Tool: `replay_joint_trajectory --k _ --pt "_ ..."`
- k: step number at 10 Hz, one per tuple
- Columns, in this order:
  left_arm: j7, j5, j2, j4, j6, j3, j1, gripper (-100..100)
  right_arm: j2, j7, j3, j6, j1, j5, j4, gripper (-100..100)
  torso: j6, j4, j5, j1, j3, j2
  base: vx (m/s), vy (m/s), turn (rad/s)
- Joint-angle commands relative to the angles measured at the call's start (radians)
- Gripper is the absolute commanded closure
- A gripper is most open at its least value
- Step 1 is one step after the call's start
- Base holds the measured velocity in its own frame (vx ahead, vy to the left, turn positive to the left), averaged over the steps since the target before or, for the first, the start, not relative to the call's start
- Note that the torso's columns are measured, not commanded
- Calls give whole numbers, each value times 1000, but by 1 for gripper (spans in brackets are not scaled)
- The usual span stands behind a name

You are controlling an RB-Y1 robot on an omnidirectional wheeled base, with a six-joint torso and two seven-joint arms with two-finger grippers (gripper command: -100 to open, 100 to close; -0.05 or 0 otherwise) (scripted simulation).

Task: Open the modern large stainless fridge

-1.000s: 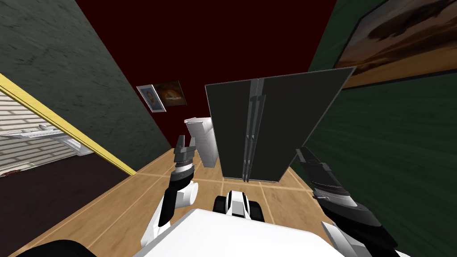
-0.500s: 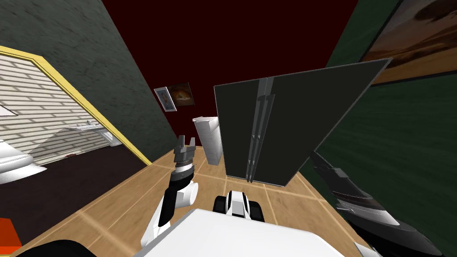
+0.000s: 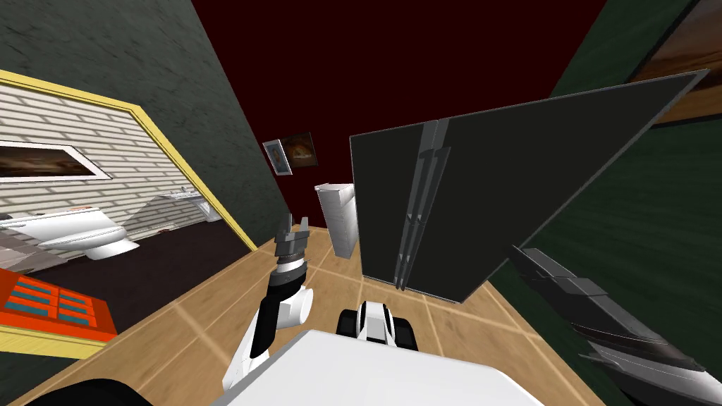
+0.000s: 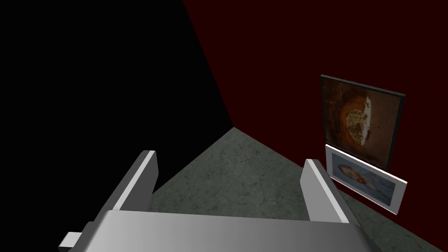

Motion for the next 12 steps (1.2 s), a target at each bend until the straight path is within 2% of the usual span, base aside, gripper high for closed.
replay_joint_trajectory --k 1,2,3,4,5,6,7,9,10,11,12 --pt "0 0 0 0 0 0 0 0 -16 29 -79 -4 36 30 4 -100 -1 0 0 1 0 0 -19 20 174" --pt "0 0 0 0 0 0 0 0 -30 58 -114 -9 73 60 6 -100 0 0 0 1 0 1 -20 31 250" --pt "0 0 0 0 0 0 0 0 -30 58 -142 -9 73 60 6 -100 -1 0 0 1 0 1 -19 27 141" --pt "0 0 0 0 0 0 0 0 -30 58 -150 -9 73 60 6 -100 0 0 0 1 0 1 -8 12 -9" --pt "0 0 0 0 0 0 0 0 -45 88 -189 -13 110 90 9 -100 0 0 0 0 0 0 -19 26 331" --pt "0 0 0 0 0 0 0 0 -45 88 -214 -13 110 90 9 -100 -2 0 0 1 0 1 -15 18 144" --pt "0 0 0 0 0 0 0 0 -61 118 -247 -18 147 120 12 -100 0 0 0 1 0 1 -18 26 243" --pt "0 0 0 0 0 0 0 0 -61 118 -294 -18 147 120 12 -100 0 0 0 1 0 1 -9 17 60" --pt "0 0 0 0 0 0 0 0 -77 149 -331 -24 184 150 15 -100 0 0 0 0 0 0 -10 21 266" --pt "0 0 0 0 0 0 0 0 -77 149 -361 -24 184 150 15 -100 -1 0 0 1 0 1 -11 15 181" --pt "0 0 0 0 0 0 0 0 -94 180 -391 -29 221 181 19 -100 0 0 0 1 0 1 -12 20 276"
